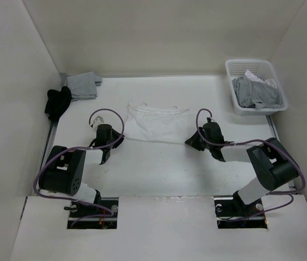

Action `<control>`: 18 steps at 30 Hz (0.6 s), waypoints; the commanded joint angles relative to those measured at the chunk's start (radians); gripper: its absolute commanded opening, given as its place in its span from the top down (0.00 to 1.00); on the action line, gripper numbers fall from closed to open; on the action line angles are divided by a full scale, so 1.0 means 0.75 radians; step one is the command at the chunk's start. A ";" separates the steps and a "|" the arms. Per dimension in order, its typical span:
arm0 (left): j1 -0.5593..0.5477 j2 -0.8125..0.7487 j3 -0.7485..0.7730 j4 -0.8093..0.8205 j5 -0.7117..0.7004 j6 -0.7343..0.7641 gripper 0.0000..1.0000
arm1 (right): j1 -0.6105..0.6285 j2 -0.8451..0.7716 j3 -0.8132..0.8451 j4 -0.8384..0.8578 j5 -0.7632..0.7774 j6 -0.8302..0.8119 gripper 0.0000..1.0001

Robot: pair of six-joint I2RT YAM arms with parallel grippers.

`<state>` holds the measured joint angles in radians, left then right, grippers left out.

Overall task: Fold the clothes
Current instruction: Fold the tank top

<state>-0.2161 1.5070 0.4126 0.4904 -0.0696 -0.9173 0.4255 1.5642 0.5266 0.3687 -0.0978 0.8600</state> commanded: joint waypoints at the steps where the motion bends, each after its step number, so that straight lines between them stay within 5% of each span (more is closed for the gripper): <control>1: 0.011 -0.080 -0.014 0.001 0.037 0.008 0.96 | -0.002 -0.028 0.002 0.134 0.008 0.015 0.97; 6: -0.030 -0.480 -0.033 -0.222 0.074 0.028 0.97 | 0.031 -0.440 -0.111 -0.029 0.093 -0.024 0.99; 13: -0.089 -1.268 0.151 -0.947 0.103 0.090 0.97 | 0.272 -1.346 -0.036 -0.883 0.337 -0.059 0.99; 18: -0.154 -1.486 0.356 -1.273 0.103 0.072 0.97 | 0.497 -1.566 0.167 -1.266 0.502 0.013 0.98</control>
<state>-0.3096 0.4179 0.6025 -0.2428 -0.0067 -0.8776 0.7349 0.4065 0.5808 -0.3080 0.1574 0.8440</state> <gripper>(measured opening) 0.033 0.021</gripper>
